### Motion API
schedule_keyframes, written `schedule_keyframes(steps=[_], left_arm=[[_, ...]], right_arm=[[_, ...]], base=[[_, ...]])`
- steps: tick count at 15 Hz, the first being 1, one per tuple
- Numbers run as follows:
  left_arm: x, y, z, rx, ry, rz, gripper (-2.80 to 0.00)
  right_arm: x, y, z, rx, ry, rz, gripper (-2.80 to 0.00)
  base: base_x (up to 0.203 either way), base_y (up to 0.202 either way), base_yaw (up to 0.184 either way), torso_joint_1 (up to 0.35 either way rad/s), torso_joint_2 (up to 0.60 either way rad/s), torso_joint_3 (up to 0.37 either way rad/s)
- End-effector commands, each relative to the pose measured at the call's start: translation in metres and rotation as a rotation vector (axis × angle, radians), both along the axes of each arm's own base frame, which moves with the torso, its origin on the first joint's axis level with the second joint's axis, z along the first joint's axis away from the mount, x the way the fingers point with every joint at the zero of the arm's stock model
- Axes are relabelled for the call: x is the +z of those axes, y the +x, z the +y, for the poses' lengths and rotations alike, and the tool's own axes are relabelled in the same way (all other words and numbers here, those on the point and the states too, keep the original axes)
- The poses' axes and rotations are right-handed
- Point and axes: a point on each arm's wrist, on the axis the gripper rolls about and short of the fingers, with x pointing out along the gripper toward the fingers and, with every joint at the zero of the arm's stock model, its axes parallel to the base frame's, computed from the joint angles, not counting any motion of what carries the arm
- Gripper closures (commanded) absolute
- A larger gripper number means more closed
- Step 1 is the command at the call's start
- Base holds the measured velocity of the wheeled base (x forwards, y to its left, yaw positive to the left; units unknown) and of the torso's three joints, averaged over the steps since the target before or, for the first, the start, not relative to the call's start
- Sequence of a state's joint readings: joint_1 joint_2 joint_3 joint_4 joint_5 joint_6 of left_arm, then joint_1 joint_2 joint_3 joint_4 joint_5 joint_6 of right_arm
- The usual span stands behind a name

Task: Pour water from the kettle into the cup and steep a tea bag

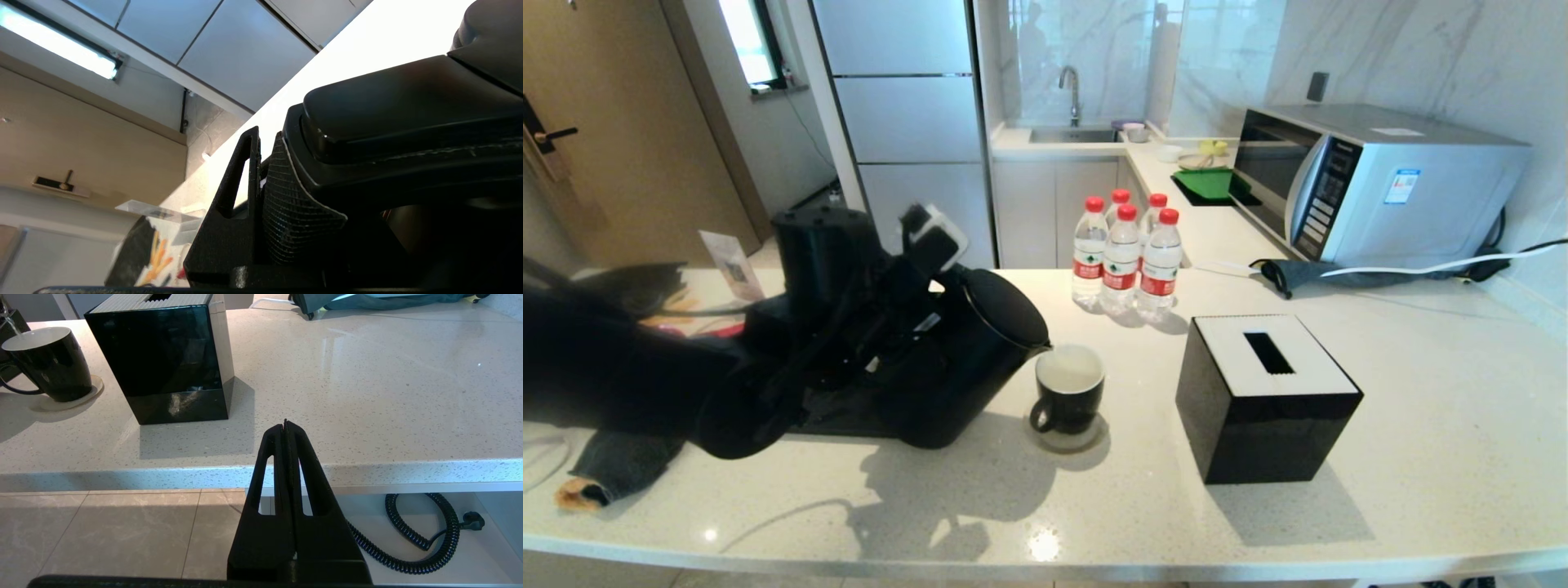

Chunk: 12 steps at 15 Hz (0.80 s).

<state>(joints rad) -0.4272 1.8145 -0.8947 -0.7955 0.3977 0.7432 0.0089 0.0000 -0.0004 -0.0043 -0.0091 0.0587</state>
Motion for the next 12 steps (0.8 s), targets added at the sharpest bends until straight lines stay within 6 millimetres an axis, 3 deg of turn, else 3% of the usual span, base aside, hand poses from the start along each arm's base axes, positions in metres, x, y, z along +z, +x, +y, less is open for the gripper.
schedule_keyframes(steps=[1,12], left_arm=[[0.0011,0.0031,-0.0011,0.0,0.03,-0.011,0.0],[0.0002,0.0092,-0.0092,-0.021,0.096,-0.019,0.0]], right_arm=[[-0.0001,0.0,0.0,0.0,0.001,0.0,0.0],[0.0003,-0.0001,0.0,0.0,0.001,-0.001,0.0]], base=[[0.0,0.0,0.0,0.0,0.0,0.0],[0.0,0.0,0.0,0.0,0.0,0.0]])
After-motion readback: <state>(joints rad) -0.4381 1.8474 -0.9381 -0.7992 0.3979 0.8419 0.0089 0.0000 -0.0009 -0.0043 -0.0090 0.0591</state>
